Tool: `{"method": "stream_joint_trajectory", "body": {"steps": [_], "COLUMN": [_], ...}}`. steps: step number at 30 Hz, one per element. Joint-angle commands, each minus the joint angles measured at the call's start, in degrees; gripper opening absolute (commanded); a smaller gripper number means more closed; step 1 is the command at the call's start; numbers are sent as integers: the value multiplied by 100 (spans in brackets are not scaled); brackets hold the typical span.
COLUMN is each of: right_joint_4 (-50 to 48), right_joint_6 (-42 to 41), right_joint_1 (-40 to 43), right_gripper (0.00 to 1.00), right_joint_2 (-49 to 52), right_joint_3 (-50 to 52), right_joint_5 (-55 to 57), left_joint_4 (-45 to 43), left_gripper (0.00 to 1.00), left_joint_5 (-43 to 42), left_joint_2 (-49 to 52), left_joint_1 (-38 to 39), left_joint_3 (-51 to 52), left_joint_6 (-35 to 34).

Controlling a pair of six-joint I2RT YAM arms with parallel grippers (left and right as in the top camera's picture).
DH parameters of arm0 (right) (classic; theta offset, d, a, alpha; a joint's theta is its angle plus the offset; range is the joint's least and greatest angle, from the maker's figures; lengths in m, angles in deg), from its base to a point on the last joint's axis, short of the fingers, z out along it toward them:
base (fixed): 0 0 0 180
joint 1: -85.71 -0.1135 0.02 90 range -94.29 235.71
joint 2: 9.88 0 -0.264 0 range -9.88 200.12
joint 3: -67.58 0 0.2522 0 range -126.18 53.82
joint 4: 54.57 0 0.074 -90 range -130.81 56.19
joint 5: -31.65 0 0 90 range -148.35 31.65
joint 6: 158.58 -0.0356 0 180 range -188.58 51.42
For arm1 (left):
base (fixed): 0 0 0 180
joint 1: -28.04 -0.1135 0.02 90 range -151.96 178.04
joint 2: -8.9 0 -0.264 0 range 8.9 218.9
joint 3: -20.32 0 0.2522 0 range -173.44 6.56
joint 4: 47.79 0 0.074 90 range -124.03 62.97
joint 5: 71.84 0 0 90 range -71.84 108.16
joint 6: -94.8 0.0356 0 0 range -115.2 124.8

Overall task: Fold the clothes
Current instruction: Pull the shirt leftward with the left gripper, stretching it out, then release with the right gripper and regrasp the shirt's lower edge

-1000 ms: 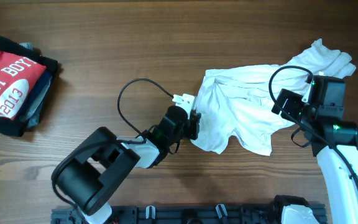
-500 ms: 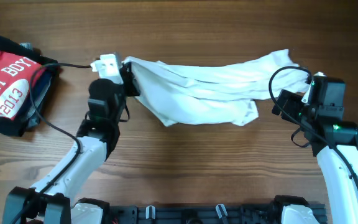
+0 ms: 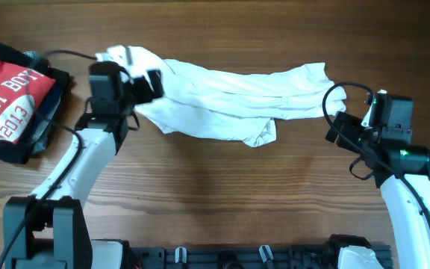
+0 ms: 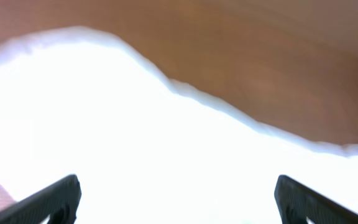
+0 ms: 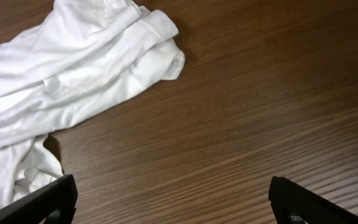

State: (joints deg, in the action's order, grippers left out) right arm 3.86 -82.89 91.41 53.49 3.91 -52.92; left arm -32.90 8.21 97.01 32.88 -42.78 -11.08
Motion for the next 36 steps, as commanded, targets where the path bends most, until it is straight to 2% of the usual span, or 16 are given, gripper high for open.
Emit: {"method": "stream_joint_trajectory", "body": {"steps": [1,4,6,11,15,16,17,18,21,27,28,29,31,32,33,36], "right_joint_4": [-26,-22,-24,11,9,11,9,9,7,4,4,4,9,17,4,-57], "right_joint_6": [-70,-70,-70,-70,-72,-72,-70,-72,-70,-68,-66,-68,-68,-66,-61,31], "right_joint_1": [17,17,17,17,17,17,17,17,17,17,17,17,17,17,17,17], "right_gripper": [100,100,100,99,99,99,100,99,100,99,100,99,100,99,99,99], "right_joint_2": [-22,-22,-22,-22,-22,-22,-22,-22,-22,-22,-22,-22,-22,-20,-7,153], "right_joint_3": [13,13,13,13,13,13,13,13,13,13,13,13,13,13,13,13], "right_joint_5": [11,11,11,9,7,7,7,7,-17,-122,-122,-122,-122,-118,-118,-160], "left_joint_4": [1056,1794,1845,380,-444,-564,-684,-758,-826,-1067,-1082,-1054,-979,-341,195,2315], "left_gripper": [100,100,100,100,98,94,81,69,45,48,31,7,4,4,4,4], "left_joint_5": [-1460,-1429,-1088,-1010,-573,-68,367,557,717,1198,1198,1196,960,227,66,334], "left_joint_2": [50,68,238,1174,1742,1794,1814,1818,1818,1976,2035,2044,1989,1596,1311,170], "left_joint_1": [619,1357,1950,2850,3217,3285,3346,3383,3392,3394,3394,3394,3392,3346,3314,3049], "left_joint_3": [11,37,48,48,48,48,48,48,48,48,48,48,48,48,48,48], "left_joint_6": [-1266,-1523,-2339,-3880,-4492,-4505,-4505,-4505,-4505,-4806,-4804,-4800,-4640,-4068,-3891,-3506]}}
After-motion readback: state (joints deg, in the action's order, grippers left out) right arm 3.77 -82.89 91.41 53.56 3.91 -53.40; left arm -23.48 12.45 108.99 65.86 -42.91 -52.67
